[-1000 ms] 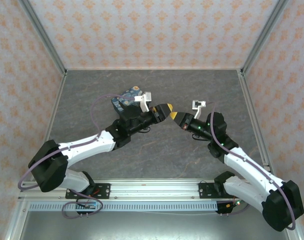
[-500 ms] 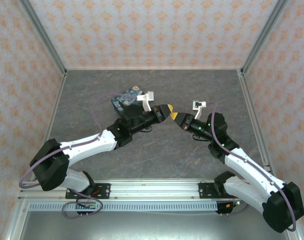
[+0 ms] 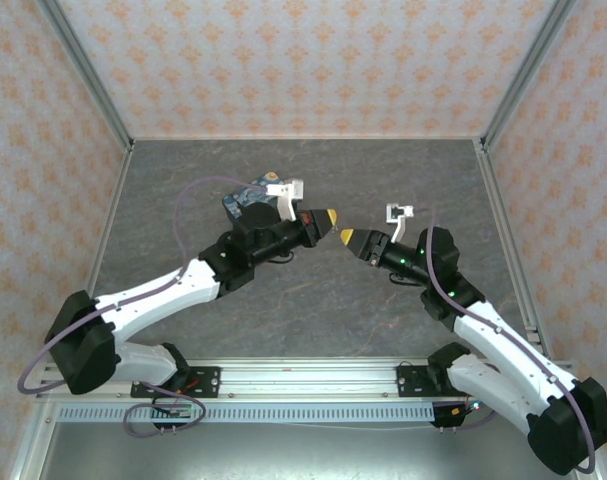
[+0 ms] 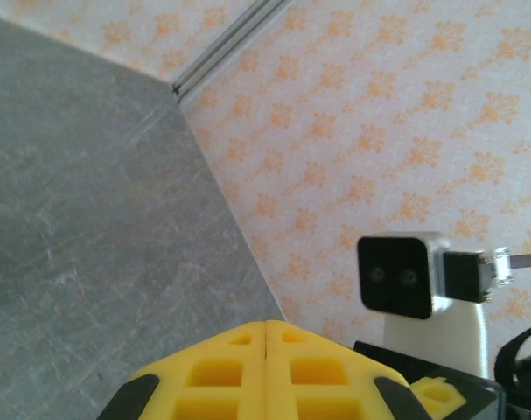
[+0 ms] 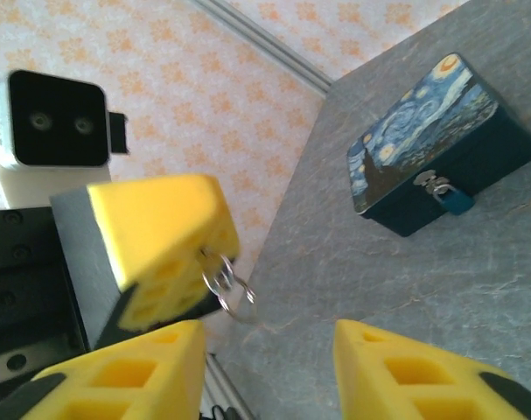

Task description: Unlock the padlock with the key

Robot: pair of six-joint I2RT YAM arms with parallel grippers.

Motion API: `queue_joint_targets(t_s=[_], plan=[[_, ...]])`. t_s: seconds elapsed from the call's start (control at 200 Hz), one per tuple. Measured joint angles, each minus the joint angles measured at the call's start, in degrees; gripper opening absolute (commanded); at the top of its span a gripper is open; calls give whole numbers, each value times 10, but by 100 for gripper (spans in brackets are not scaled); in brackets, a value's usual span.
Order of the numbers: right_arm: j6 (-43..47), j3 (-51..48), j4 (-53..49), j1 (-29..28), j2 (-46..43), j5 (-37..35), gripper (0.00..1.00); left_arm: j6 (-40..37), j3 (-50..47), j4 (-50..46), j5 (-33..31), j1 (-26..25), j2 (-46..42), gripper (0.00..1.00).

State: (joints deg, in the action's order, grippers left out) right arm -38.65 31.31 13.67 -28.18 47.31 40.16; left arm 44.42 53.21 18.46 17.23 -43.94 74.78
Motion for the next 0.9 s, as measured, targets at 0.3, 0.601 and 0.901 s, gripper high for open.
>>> queue_joint_targets(t_s=[0.3,0.601,0.901], plan=[[13,47,43,6,26,87,53,-50,16,-43,53,37,-58,0],[15,99,87,0,85,127,52,-60,23,-55,94,37,-61,0],[12,100,97,-2,108,136,48,-60,23,-54,104,37,-61,0]])
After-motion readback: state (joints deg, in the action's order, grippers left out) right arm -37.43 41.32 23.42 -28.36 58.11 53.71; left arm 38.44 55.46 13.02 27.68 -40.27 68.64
